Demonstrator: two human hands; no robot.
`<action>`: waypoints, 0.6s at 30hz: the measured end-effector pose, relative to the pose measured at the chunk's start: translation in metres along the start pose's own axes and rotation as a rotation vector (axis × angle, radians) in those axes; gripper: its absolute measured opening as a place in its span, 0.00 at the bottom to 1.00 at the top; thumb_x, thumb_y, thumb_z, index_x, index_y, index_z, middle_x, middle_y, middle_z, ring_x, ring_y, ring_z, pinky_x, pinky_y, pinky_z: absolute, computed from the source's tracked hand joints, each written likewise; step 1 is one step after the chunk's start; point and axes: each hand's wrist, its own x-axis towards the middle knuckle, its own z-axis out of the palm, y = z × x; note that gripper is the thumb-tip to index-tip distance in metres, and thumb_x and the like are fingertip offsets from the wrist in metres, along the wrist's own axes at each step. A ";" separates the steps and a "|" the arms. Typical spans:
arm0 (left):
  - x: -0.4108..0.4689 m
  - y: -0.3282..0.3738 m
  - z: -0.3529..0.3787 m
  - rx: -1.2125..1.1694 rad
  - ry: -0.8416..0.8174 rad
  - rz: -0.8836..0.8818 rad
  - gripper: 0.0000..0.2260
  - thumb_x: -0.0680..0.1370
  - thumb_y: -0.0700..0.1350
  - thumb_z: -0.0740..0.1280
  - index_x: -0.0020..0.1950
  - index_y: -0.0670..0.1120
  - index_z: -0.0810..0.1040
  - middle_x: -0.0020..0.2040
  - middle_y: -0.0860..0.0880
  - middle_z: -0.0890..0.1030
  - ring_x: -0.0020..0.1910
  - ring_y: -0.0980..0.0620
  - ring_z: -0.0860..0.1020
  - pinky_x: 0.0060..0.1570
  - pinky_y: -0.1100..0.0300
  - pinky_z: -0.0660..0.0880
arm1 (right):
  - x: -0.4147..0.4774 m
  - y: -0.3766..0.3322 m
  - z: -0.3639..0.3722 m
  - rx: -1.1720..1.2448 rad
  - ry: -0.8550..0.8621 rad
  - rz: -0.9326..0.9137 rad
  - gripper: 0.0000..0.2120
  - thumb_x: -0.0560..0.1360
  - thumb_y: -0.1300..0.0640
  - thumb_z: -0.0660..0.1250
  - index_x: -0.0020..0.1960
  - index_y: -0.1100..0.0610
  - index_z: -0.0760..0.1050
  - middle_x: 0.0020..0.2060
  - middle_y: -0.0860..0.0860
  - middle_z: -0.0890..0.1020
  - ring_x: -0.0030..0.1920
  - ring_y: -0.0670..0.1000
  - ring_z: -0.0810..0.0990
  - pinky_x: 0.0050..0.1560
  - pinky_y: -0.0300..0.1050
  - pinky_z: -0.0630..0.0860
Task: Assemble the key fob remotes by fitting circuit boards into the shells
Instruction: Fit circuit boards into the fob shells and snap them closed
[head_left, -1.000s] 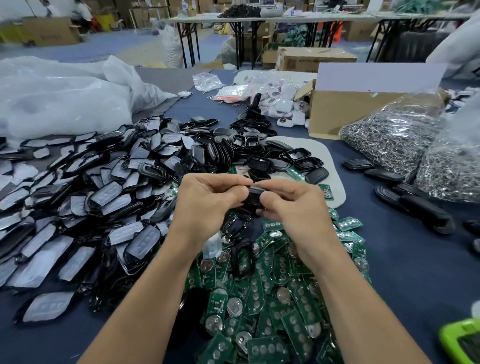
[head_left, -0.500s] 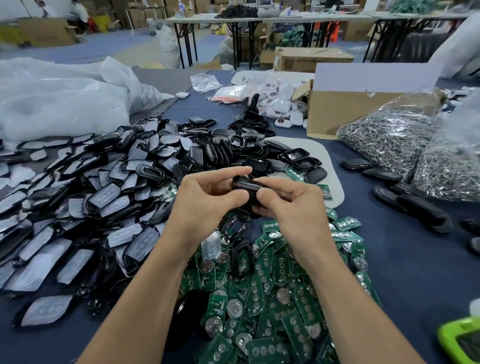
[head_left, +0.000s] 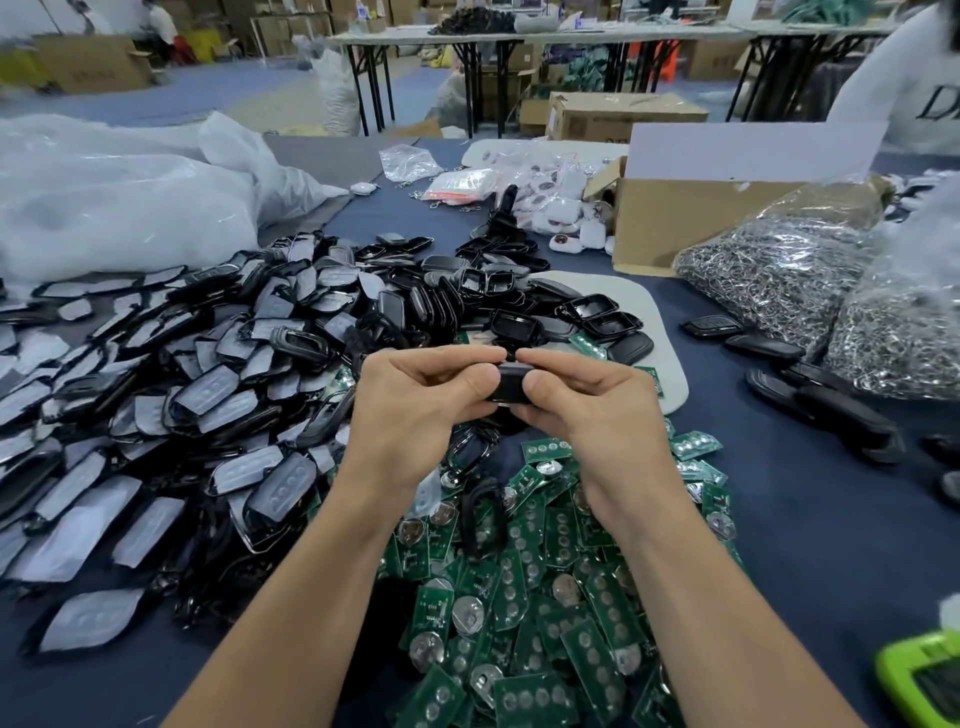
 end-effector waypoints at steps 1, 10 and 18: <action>-0.001 0.000 0.002 -0.005 0.017 0.019 0.12 0.76 0.32 0.74 0.45 0.49 0.90 0.43 0.44 0.89 0.45 0.47 0.88 0.43 0.60 0.84 | 0.000 -0.001 0.001 0.037 0.002 0.009 0.12 0.77 0.72 0.71 0.48 0.58 0.87 0.45 0.57 0.89 0.47 0.55 0.89 0.46 0.42 0.84; -0.004 -0.004 0.006 0.012 0.069 0.075 0.11 0.76 0.32 0.74 0.47 0.47 0.90 0.45 0.44 0.89 0.48 0.44 0.88 0.48 0.55 0.85 | 0.001 -0.002 0.000 0.204 -0.004 0.086 0.12 0.75 0.75 0.68 0.49 0.63 0.86 0.46 0.60 0.88 0.46 0.55 0.88 0.49 0.45 0.85; -0.006 -0.007 0.005 0.264 0.100 0.170 0.20 0.75 0.32 0.76 0.42 0.59 0.89 0.39 0.54 0.88 0.40 0.50 0.88 0.45 0.53 0.86 | -0.002 0.001 -0.002 -0.408 0.061 -0.116 0.15 0.74 0.67 0.73 0.51 0.49 0.89 0.44 0.46 0.89 0.46 0.44 0.87 0.52 0.45 0.84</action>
